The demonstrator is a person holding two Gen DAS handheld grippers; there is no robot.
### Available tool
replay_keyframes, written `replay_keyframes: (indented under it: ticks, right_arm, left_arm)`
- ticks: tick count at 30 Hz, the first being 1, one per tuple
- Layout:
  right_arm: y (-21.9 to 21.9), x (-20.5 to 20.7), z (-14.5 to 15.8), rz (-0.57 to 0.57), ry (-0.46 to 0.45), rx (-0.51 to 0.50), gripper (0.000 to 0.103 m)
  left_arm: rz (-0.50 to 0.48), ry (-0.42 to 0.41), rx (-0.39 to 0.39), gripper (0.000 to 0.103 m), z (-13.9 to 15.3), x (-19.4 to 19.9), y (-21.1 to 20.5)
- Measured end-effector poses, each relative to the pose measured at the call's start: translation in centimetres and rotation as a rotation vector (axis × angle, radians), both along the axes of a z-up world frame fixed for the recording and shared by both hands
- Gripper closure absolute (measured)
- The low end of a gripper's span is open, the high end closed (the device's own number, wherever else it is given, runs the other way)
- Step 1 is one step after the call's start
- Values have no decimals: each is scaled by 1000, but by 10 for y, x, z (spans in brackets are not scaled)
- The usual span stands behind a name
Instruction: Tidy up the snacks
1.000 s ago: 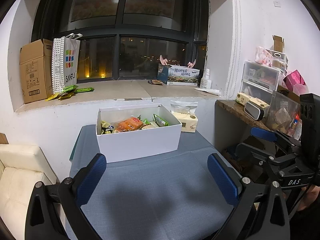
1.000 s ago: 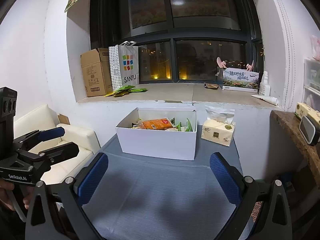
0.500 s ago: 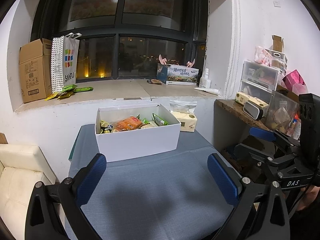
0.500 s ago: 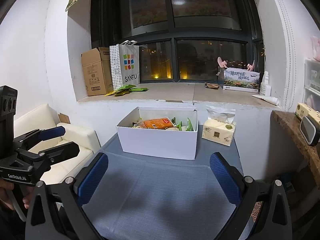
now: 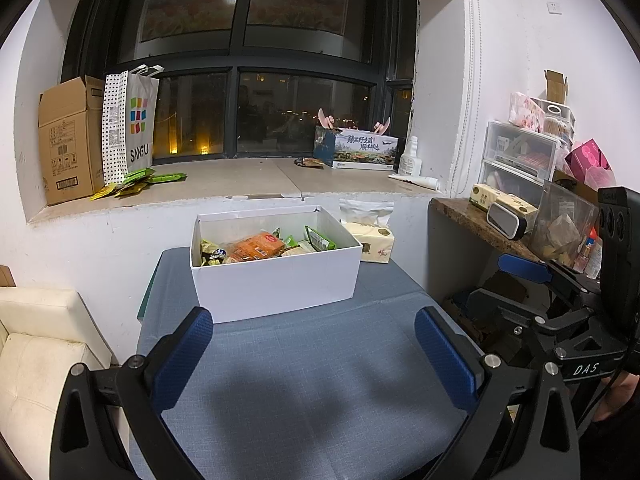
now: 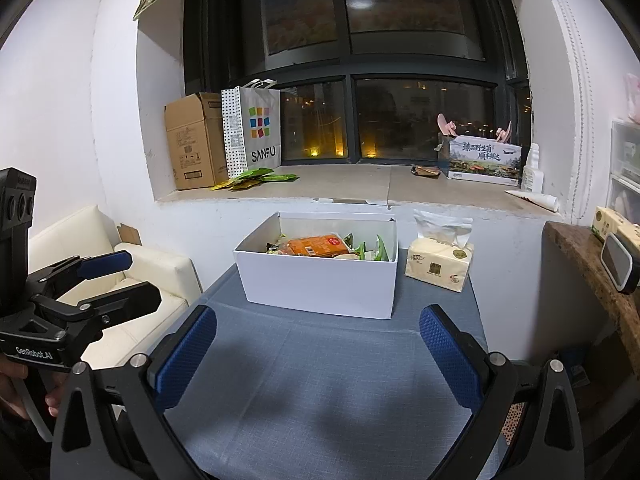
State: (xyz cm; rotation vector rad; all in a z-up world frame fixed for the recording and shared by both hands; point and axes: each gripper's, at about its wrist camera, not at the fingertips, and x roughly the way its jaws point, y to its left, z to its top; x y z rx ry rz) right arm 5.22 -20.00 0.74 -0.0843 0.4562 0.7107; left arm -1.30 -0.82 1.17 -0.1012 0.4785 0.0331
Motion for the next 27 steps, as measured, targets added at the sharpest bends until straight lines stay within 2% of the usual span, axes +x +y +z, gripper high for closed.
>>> replay_keyframes:
  ticks: [27]
  right_arm:
    - [2,-1,-1,12,-6,-12,0]
  left_arm:
    - [-1,5,1,0,-3,-1,1]
